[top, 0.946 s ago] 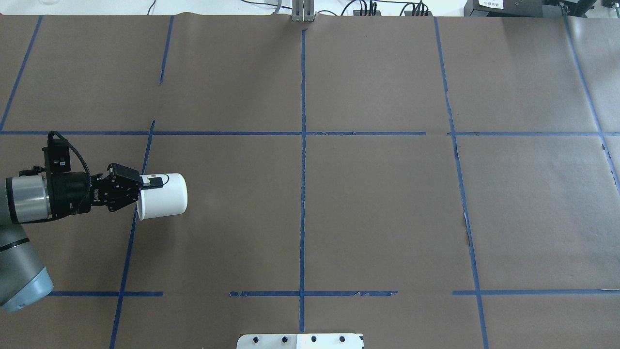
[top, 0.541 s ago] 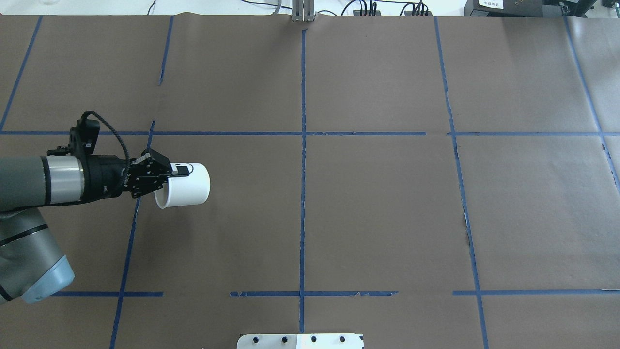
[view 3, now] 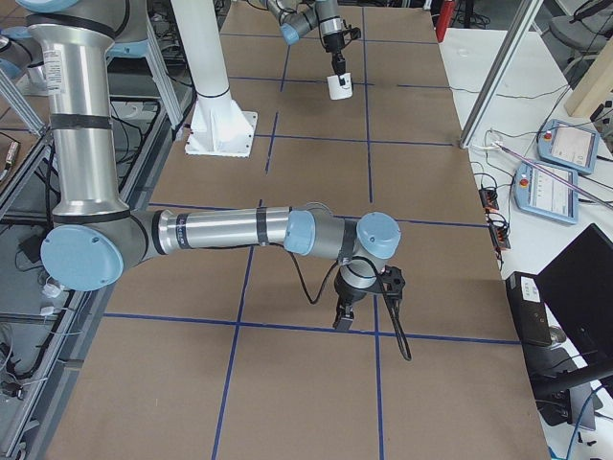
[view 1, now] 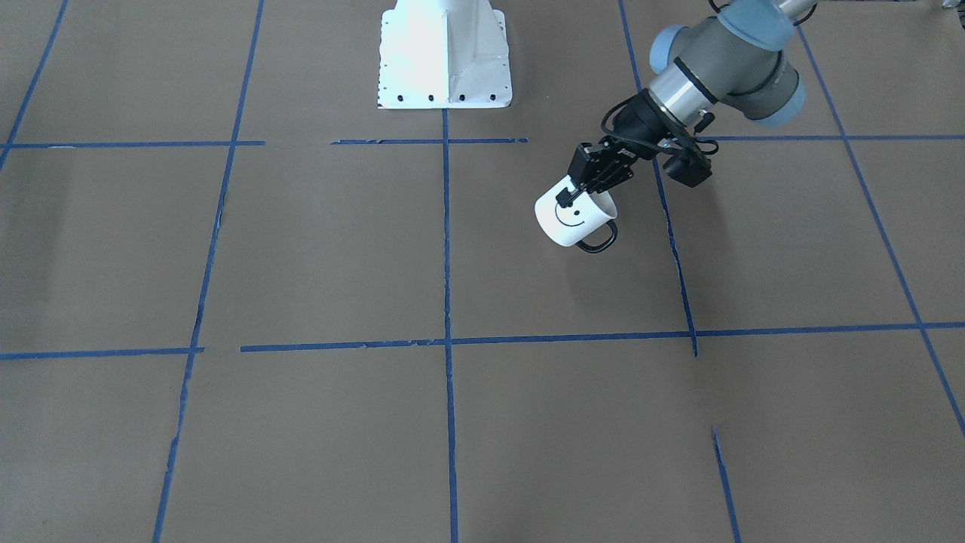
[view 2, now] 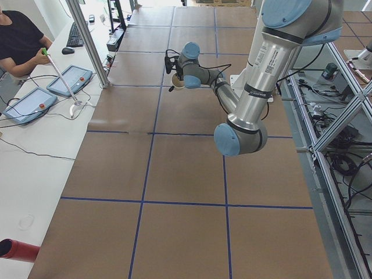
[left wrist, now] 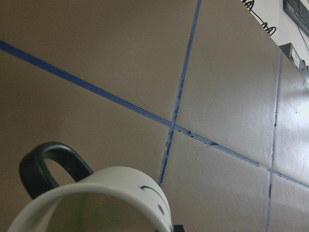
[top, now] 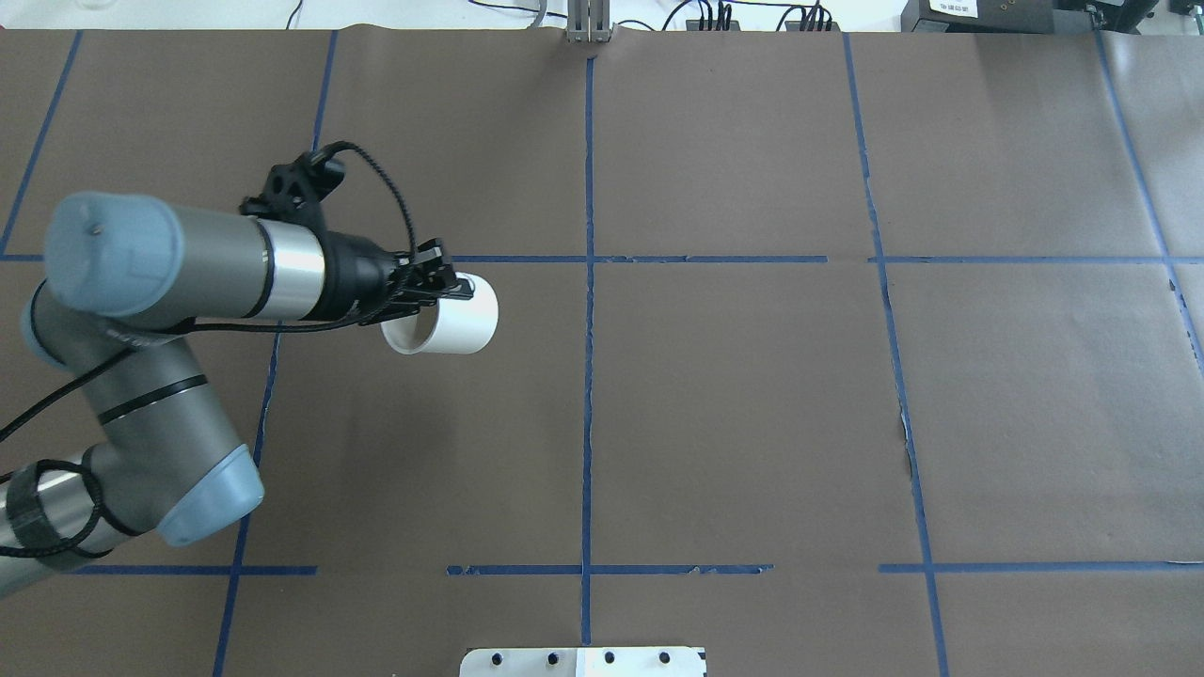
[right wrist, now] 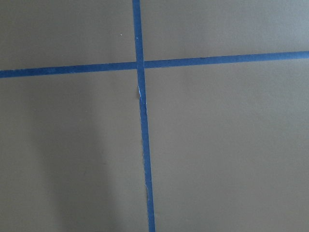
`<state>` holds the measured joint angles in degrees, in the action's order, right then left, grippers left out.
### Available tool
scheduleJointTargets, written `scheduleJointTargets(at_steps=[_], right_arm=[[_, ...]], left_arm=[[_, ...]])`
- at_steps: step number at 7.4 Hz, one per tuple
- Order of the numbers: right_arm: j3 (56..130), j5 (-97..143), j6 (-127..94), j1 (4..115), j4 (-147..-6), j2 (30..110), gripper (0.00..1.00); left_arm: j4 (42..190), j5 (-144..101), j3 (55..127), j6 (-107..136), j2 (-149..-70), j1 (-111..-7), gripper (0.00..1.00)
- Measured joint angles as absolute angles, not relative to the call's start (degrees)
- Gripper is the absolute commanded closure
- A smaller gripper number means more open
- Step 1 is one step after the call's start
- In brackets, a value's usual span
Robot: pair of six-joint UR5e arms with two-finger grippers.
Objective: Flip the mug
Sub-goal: 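Carry the mug with the left gripper toward the table centre, rotating it upright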
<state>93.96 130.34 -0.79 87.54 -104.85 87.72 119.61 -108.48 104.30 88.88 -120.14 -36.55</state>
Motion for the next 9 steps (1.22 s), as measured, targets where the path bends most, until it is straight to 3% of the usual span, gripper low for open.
scheduleJointTargets(at_steps=[4, 9], right_arm=[[94.0, 130.3, -0.8, 87.5, -104.9, 87.7, 0.00], [94.0, 130.3, -0.8, 87.5, -104.9, 87.7, 0.00]], left_arm=[[98.5, -107.6, 94.1, 69.9, -137.5, -35.4, 1.00], [91.2, -101.5, 82.2, 56.7, -145.9, -30.0, 1.00]])
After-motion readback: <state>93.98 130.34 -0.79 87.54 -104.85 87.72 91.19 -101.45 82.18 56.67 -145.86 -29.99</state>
